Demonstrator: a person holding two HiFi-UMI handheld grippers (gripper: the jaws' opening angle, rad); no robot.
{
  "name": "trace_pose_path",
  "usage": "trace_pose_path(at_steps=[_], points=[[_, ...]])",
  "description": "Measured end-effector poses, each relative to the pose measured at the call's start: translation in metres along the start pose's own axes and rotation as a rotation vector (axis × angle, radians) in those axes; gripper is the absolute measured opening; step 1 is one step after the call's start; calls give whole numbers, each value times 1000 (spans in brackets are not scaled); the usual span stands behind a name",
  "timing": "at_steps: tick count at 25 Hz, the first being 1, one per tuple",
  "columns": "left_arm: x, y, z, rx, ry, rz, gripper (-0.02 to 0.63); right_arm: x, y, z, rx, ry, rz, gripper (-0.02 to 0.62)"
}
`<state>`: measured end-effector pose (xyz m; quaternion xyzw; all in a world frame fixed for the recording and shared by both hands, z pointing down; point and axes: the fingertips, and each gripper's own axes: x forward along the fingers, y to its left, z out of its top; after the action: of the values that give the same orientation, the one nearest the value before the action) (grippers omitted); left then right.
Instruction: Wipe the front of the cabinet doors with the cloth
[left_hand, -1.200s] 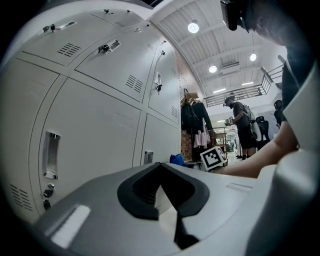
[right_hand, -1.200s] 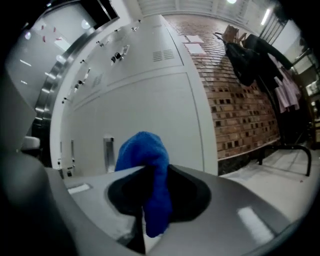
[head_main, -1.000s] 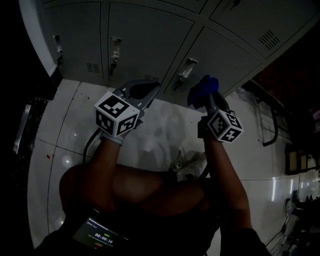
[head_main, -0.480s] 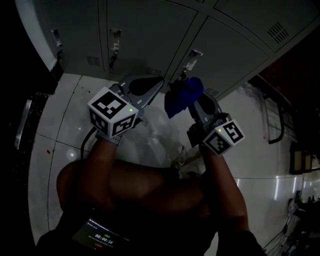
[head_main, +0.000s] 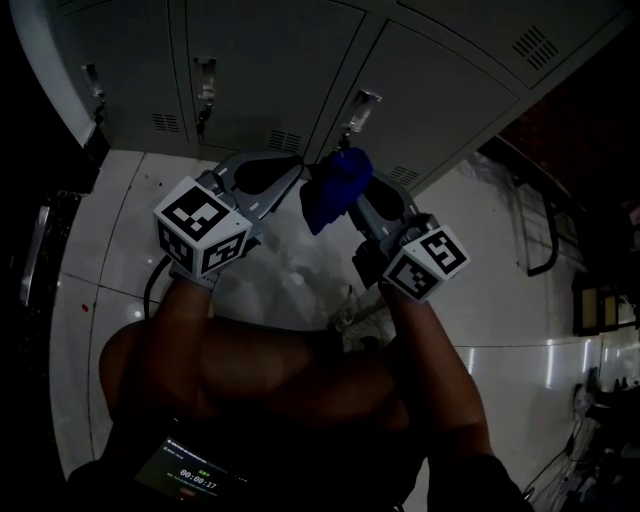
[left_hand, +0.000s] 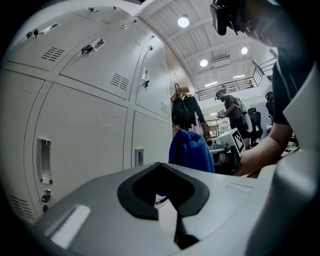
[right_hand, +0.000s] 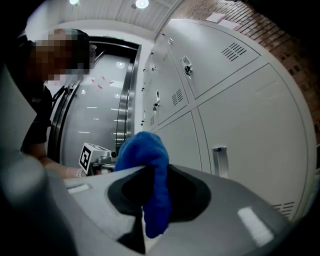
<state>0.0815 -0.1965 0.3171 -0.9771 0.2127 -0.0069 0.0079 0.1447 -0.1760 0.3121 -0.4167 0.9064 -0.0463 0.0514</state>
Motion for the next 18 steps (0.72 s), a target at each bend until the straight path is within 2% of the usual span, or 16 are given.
trace_pose_path(at_steps=[18], points=[[-1,0,-1,-11,-15,-3,0,-1,3,-4,-6,16,11,75]])
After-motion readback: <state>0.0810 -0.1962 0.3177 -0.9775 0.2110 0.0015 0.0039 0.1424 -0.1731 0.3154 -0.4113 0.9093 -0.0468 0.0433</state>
